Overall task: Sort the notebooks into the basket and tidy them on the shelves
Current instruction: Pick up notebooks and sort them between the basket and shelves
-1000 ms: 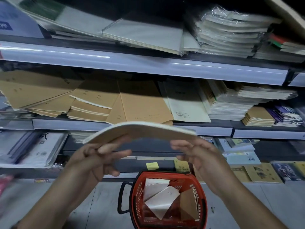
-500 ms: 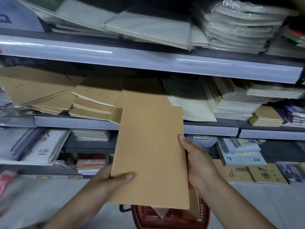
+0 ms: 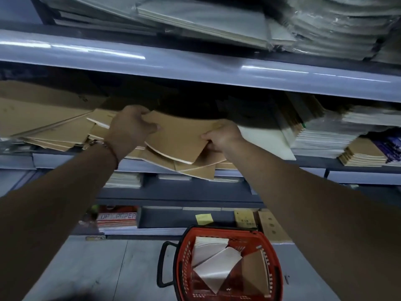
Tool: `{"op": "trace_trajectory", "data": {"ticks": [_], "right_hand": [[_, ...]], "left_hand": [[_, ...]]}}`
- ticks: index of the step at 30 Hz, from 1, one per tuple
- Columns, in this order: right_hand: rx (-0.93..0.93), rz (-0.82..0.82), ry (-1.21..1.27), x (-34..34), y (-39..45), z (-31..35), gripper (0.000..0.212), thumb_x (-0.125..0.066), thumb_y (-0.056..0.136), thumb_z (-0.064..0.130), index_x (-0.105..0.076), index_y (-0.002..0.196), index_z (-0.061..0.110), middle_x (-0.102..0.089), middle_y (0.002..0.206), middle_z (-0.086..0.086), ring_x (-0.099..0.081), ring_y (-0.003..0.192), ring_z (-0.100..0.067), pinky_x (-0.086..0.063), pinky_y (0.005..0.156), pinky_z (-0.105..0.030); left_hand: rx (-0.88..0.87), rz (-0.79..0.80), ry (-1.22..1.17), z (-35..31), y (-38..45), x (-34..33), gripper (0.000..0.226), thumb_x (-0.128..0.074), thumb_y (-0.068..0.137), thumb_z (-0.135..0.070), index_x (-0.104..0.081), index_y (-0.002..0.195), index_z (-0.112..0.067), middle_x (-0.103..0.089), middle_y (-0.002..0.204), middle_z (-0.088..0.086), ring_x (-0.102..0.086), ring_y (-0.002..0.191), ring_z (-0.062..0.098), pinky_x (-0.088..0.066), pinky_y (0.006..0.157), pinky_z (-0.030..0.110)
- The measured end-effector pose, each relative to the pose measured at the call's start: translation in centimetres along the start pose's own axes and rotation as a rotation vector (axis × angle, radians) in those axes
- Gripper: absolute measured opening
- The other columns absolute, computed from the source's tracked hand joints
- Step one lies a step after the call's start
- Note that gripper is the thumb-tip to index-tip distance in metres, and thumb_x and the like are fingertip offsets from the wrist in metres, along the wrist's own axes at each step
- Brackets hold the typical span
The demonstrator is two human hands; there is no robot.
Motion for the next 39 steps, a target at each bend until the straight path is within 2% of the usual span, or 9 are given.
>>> {"op": "trace_trajectory", "data": {"ticks": [5, 9, 13, 16, 19, 25, 31, 36, 39], "right_hand": [[0.150, -0.090, -0.490, 0.1, 1.9, -0.5, 0.046, -0.076, 0.084, 0.020, -0.062, 0.127, 0.009, -0.067, 0.120, -0.013, -0.064, 0.110, -0.031, -0.053, 0.094, -0.037], [0.292, -0.086, -0.607, 0.7, 1.0, -1.1, 0.042, -0.073, 0.087, 0.027, -0.064, 0.126, 0.015, -0.058, 0.131, -0.006, -0.059, 0.113, -0.024, -0.046, 0.089, -0.029], [0.492, -0.045, -0.466, 2.7, -3.3, -2.8, 0.024, -0.064, 0.093, 0.024, -0.068, 0.116, 0.020, -0.054, 0.115, 0.005, -0.060, 0.096, -0.011, -0.047, 0.083, -0.022], [0.551, 0.053, -0.438, 5.4, -8.6, -7.7, 0.019, -0.062, 0.095, 0.019, -0.072, 0.111, 0.021, -0.063, 0.101, 0.013, -0.059, 0.086, 0.002, -0.045, 0.076, -0.011], [0.368, 0.179, -0.630, 7.5, -11.2, -18.3, 0.021, -0.060, 0.095, 0.030, -0.071, 0.113, 0.028, -0.069, 0.106, 0.013, -0.063, 0.092, -0.001, -0.053, 0.084, -0.025], [-0.241, 0.440, -0.898, 12.3, -12.0, -38.9, 0.042, -0.046, 0.104, 0.036, -0.050, 0.142, 0.020, -0.054, 0.141, -0.001, -0.053, 0.129, -0.019, -0.039, 0.105, -0.026], [-0.489, 0.329, -0.915, 14.7, -8.7, -55.6, 0.025, -0.046, 0.099, 0.036, -0.061, 0.111, 0.021, -0.071, 0.102, 0.000, -0.068, 0.085, -0.017, -0.051, 0.070, -0.024], [-0.485, 0.244, -0.859, 13.3, -4.4, -62.6, 0.037, -0.046, 0.100, 0.036, -0.051, 0.134, 0.023, -0.065, 0.123, -0.003, -0.066, 0.106, -0.021, -0.053, 0.087, -0.034], [-0.470, 0.256, -0.839, 12.9, -2.8, -65.8, 0.042, -0.049, 0.100, 0.034, -0.047, 0.140, 0.021, -0.062, 0.130, -0.005, -0.065, 0.112, -0.025, -0.056, 0.092, -0.039]], "left_hand": [[-0.165, -0.114, 0.462, -0.6, 1.2, -2.3, 0.049, -0.065, 0.089, -0.047, -0.062, 0.123, -0.012, -0.063, 0.116, 0.019, -0.059, 0.108, 0.041, -0.048, 0.087, 0.044], [-0.244, -0.216, 0.654, -0.9, -0.2, -3.1, 0.049, -0.057, 0.093, -0.048, -0.059, 0.125, -0.011, -0.054, 0.117, 0.022, -0.050, 0.110, 0.043, -0.041, 0.090, 0.049], [-0.555, -0.335, 0.472, -2.9, -5.7, -3.7, 0.040, -0.056, 0.093, -0.036, -0.062, 0.124, -0.012, -0.057, 0.110, 0.019, -0.053, 0.099, 0.040, -0.042, 0.084, 0.049], [-0.766, -0.157, 0.272, -2.7, -13.7, -7.1, 0.029, -0.051, 0.094, -0.028, -0.070, 0.109, -0.011, -0.066, 0.093, 0.009, -0.059, 0.085, 0.032, -0.048, 0.075, 0.043], [-0.741, 0.177, 0.259, 0.5, -21.7, -14.6, 0.032, -0.049, 0.090, -0.035, -0.073, 0.104, -0.019, -0.069, 0.094, 0.000, -0.064, 0.082, 0.024, -0.051, 0.072, 0.036], [-0.505, 0.865, 0.530, 10.1, -30.2, -33.6, 0.077, -0.015, 0.087, -0.066, -0.045, 0.147, -0.029, -0.045, 0.154, 0.001, -0.047, 0.137, 0.025, -0.040, 0.112, 0.047], [-0.621, 0.896, 0.631, 14.5, -32.4, -49.9, 0.054, -0.054, 0.073, -0.052, -0.078, 0.102, -0.013, -0.076, 0.098, 0.014, -0.075, 0.079, 0.033, -0.062, 0.057, 0.046], [-0.674, 0.928, 0.541, 14.8, -31.6, -63.7, 0.057, -0.068, 0.080, -0.041, -0.062, 0.130, -0.014, -0.070, 0.114, 0.017, -0.069, 0.096, 0.039, -0.059, 0.072, 0.049], [-0.424, 0.938, 0.315, 13.0, -30.3, -69.9, 0.060, -0.054, 0.089, -0.041, -0.047, 0.144, -0.019, -0.061, 0.134, 0.009, -0.062, 0.115, 0.032, -0.053, 0.092, 0.044]]}}
Point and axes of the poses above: each hand's wrist, its own y-axis towards the middle knuckle, its own x-axis out of the back of the hand, z = x × y, the point moved 5 cm from there along y, towards the middle knuckle
